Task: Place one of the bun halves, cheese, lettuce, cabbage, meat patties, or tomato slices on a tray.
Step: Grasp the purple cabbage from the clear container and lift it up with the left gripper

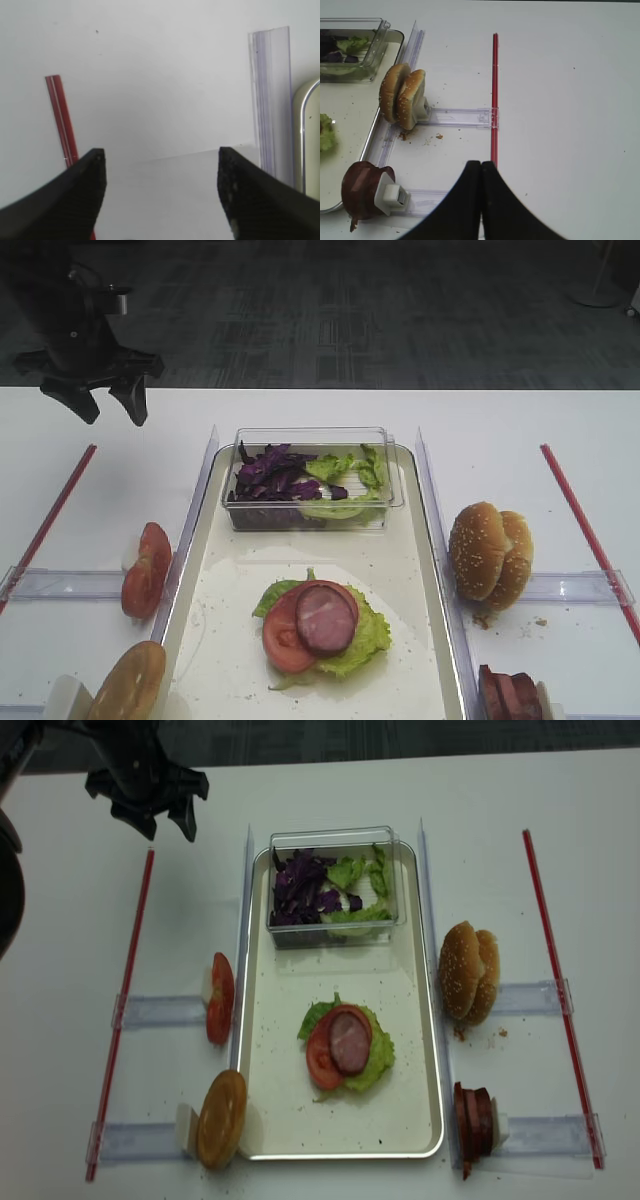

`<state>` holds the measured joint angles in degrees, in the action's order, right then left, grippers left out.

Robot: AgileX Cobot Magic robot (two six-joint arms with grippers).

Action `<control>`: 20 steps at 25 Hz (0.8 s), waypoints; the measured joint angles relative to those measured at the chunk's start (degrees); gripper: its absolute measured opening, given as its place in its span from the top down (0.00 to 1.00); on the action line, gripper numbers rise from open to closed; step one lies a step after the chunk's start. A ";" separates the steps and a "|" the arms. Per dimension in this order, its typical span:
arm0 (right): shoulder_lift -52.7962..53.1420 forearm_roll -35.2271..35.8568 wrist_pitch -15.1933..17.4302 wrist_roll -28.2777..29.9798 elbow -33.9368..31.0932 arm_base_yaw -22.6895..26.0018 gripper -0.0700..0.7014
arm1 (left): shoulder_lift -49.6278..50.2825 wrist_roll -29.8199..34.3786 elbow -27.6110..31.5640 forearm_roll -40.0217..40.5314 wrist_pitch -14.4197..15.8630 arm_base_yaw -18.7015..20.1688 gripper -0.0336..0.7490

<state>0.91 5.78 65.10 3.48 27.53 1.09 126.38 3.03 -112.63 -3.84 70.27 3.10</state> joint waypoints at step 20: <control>0.00 0.00 0.00 0.21 0.00 0.00 0.44 | 0.00 0.00 -0.12 1.35 0.09 12.36 0.39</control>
<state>0.91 5.78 65.10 3.69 27.53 1.09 126.38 3.03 -112.75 -2.49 70.36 15.46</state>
